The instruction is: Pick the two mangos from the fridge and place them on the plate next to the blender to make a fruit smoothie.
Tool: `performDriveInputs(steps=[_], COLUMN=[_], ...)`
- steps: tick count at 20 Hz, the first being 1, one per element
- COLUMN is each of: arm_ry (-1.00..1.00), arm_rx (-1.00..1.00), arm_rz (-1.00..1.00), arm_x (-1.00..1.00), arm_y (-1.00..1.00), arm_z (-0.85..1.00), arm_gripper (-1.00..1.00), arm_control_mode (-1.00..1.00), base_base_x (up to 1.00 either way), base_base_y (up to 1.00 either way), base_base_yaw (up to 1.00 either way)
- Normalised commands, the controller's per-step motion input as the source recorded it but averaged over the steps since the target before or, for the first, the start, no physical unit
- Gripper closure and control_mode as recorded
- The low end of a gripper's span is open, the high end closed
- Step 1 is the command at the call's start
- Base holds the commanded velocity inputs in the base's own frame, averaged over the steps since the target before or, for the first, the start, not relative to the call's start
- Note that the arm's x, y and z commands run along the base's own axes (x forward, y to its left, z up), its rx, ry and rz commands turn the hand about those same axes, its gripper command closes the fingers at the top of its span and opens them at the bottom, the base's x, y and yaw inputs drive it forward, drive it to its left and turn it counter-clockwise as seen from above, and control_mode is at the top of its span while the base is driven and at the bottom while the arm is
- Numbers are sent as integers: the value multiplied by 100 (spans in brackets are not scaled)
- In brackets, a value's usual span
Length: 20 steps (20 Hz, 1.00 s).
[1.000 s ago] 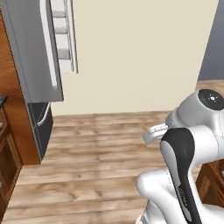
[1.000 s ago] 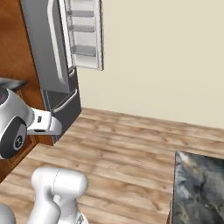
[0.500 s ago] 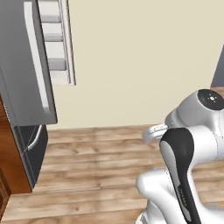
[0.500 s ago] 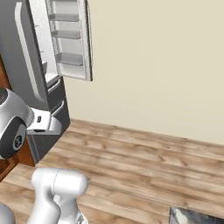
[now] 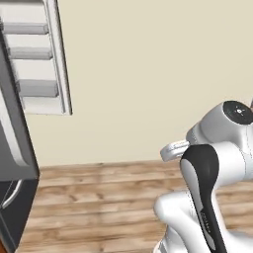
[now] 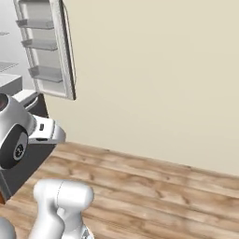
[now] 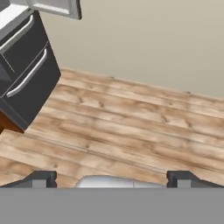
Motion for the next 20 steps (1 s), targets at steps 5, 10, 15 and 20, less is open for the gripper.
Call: performDriveInputs(steps=[5,10,15,20], arm_ry=[0,0,0,0], arm_rx=[0,0,0,0], arm_rz=[0,0,0,0], arm_x=[0,0,0,0], arm_y=[0,0,0,0], arm_z=[0,0,0,0], arm_gripper=[-100,-100,-100,-100], arm_control_mode=[100,100,100,100], base_base_x=[100,76,62,63], base_base_y=[-47,-15,-29,-52], base_base_yaw=[16,79,83,73])
